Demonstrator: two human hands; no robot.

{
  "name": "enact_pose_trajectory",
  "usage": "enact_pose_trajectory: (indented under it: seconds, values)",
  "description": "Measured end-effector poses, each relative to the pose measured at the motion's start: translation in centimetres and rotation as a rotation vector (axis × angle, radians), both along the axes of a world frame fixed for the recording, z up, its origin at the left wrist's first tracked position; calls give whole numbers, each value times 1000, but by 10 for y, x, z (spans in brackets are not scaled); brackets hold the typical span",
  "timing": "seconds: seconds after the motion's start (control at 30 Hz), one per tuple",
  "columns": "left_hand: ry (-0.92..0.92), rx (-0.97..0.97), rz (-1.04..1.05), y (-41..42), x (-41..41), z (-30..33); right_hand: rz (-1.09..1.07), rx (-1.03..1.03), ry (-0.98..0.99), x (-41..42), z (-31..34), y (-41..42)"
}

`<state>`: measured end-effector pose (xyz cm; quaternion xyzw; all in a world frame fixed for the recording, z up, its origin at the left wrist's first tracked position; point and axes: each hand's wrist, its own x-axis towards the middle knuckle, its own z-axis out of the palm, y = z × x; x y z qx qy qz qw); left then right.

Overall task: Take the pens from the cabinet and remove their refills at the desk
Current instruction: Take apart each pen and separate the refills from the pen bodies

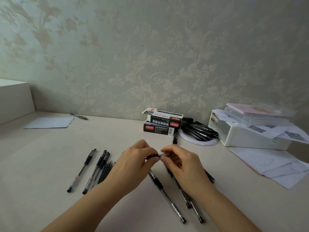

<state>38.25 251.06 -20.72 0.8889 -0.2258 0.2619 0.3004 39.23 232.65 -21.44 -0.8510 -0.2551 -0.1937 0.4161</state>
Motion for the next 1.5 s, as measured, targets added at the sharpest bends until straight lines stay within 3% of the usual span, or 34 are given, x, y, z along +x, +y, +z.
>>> enact_pose_trajectory:
  seconds: [0.17,0.3,0.4,0.57,0.87,1.13,1.3,1.37,1.5]
  values:
    - [23,-57,355,27,10,7,-77,-21,-76,2,-1,-4]
    - [213,-12,673,71,19,7,-113,-78,-73,4,-2,-8]
    - [344,43,766,89,22,5,-147,-112,-86,4,-2,-9]
    - [463,122,751,90,24,-3,-241,-120,-112,6,-1,-14]
    - [472,139,760,84,22,0,-208,-138,-24,1,0,-7]
    - [400,125,761,72,19,2,-150,-455,90,-15,-1,13]
    - [358,144,745,66,18,0,-151,-506,106,-17,-2,16]
    - [337,138,747,66,18,0,-158,-450,135,-16,-1,16]
    - [337,152,742,67,18,0,-189,-63,265,-14,5,12]
